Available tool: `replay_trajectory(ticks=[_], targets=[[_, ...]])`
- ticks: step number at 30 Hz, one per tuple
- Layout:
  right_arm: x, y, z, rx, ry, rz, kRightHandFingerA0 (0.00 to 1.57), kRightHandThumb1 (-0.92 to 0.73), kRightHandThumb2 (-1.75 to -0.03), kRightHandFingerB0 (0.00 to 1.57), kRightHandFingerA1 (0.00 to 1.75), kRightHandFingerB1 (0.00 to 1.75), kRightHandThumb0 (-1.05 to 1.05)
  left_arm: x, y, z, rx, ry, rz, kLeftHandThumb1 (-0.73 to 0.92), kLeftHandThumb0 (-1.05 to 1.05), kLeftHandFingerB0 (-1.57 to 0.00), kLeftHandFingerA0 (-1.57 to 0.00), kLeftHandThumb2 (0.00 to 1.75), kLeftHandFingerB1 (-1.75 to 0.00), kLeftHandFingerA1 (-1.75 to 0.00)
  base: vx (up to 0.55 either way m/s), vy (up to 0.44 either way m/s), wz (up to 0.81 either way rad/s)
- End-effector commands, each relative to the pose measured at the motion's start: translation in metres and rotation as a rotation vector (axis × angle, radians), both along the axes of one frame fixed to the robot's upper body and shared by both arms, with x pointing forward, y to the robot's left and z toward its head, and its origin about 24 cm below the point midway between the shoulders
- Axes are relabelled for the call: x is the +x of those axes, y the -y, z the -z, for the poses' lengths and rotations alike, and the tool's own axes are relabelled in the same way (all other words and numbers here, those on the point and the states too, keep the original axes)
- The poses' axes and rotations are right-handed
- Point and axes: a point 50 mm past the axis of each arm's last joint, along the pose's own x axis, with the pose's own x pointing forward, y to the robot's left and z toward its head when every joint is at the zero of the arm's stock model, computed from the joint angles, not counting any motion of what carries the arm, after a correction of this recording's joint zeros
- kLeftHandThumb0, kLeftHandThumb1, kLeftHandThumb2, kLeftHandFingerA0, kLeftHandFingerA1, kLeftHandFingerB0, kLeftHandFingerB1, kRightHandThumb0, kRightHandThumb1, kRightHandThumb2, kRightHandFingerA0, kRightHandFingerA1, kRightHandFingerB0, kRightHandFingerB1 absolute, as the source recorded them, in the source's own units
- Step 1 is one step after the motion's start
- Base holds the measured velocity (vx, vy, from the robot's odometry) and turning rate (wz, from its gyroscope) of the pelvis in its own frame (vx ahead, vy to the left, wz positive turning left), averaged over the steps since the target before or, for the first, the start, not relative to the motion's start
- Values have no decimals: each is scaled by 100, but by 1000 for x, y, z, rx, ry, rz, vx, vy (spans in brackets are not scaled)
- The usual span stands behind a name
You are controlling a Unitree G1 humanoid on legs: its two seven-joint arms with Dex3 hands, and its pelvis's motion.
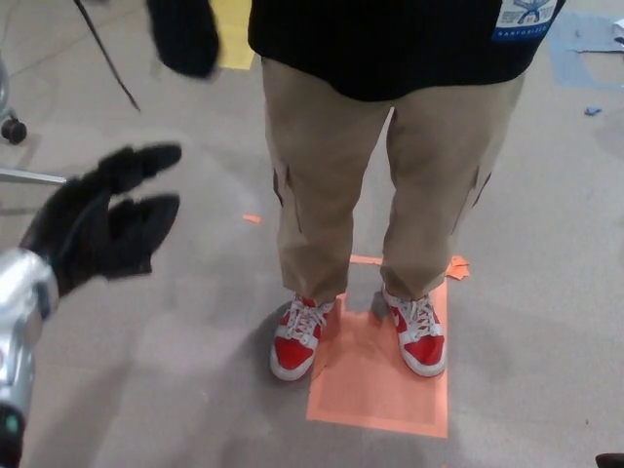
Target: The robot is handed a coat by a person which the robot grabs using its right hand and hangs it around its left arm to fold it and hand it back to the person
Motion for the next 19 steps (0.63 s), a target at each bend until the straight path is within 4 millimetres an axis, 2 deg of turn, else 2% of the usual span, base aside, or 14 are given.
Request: replay_trajectory(ticks=[1,6,7,11,14,15,16,19], targets=[[-3,7,-1,-12,-9,25,23,-90,-67,27,30,30,-68,-26,-16,30,-46,-46,-53,61,-69,0,-2,96,-32,-43,0,0,0],[-4,7,-1,-46,-14,-22,25,-91,-68,29,31,31,-68,-67,-38,76,-90,-179,-164,64,-64,0,0,97,-34,-40,0,0,0],[-4,7,-1,-45,-15,-23,25,-91,-68,29,31,31,-68,-67,-38,76,-90,-179,-164,64,-64,0,0,97,-34,-40,0,0,0],[-6,6,0,-51,-8,-21,27,-90,-68,30,31,31,-70,-101,-56,108,-66,-289,-280,65,-68,-1,-2,98,-35,-39,0,0,0],[-6,5,1,-54,-6,-22,28,-90,-68,32,32,32,-70,-115,-63,119,-35,-341,-314,66,-69,-3,-3,99,-37,-39,0,0,0],[-6,5,1,-49,-3,-16,28,-89,-67,31,32,32,-70,-120,-65,121,-19,-352,-316,60,-35,0,0,112,-47,-49,0,0,0],[-6,4,1,-40,1,-7,28,-89,-67,31,32,32,-70,-127,-68,124,12,-369,-316,61,-34,0,0,113,-46,-49,0,0,0],[-6,4,1,-42,1,-11,28,-89,-67,31,32,32,-70,-132,-70,127,22,-379,-322,61,-34,0,0,113,-46,-48,0,0,0]])
